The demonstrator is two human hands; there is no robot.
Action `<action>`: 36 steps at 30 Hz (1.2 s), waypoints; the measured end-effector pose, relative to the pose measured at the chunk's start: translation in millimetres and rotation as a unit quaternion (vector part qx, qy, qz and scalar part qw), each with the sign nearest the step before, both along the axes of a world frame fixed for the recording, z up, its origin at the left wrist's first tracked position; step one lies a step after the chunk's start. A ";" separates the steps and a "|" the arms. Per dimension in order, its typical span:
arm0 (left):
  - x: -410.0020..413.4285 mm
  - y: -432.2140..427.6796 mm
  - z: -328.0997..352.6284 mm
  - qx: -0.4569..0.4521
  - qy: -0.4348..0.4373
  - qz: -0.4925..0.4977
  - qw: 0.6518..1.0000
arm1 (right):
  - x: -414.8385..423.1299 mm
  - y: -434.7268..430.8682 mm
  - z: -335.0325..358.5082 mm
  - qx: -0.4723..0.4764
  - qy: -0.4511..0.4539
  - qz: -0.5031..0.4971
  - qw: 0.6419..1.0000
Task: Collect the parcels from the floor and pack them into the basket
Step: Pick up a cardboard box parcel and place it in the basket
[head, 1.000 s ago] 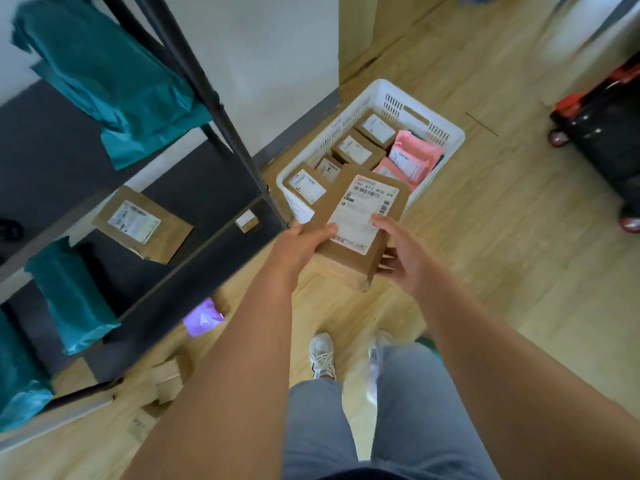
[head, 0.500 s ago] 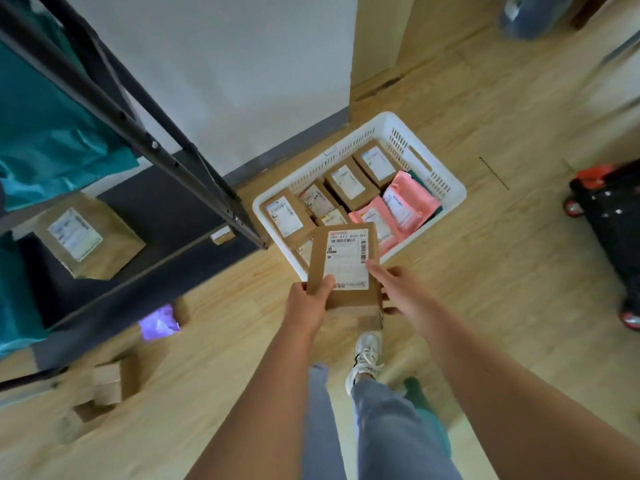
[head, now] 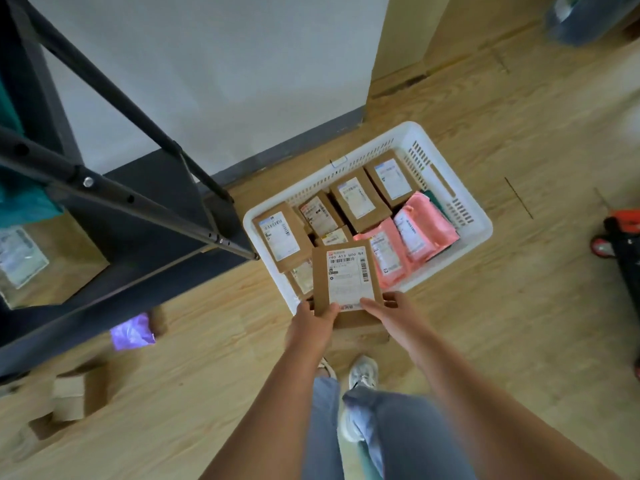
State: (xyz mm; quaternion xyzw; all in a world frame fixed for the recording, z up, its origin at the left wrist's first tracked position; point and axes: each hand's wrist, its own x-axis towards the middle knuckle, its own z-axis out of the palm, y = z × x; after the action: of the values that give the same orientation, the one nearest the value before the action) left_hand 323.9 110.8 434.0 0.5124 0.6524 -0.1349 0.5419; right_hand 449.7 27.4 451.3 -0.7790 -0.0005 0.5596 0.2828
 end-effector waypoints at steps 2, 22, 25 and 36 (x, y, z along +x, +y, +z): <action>15.8 12.7 -16.0 -0.005 -0.011 0.014 1.000 | 17.1 14.0 -17.6 0.000 -0.030 0.017 0.999; 110.3 115.7 -251.5 0.179 0.140 -0.190 0.955 | 140.9 183.1 -282.1 0.013 -0.123 0.297 0.947; 110.8 116.2 -260.5 0.238 0.146 -0.259 0.925 | 143.0 188.2 -299.2 -0.003 -0.157 0.309 0.938; 90.4 114.6 -270.1 0.200 0.125 -0.314 0.920 | 131.5 196.3 -309.0 -0.029 -0.217 0.375 0.901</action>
State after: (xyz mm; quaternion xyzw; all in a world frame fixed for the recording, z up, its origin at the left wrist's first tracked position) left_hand 414.3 225.5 163.9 0.7674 0.5343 -0.2275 0.2717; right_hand 581.1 223.7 142.3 -0.8311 -0.3379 0.4412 0.0218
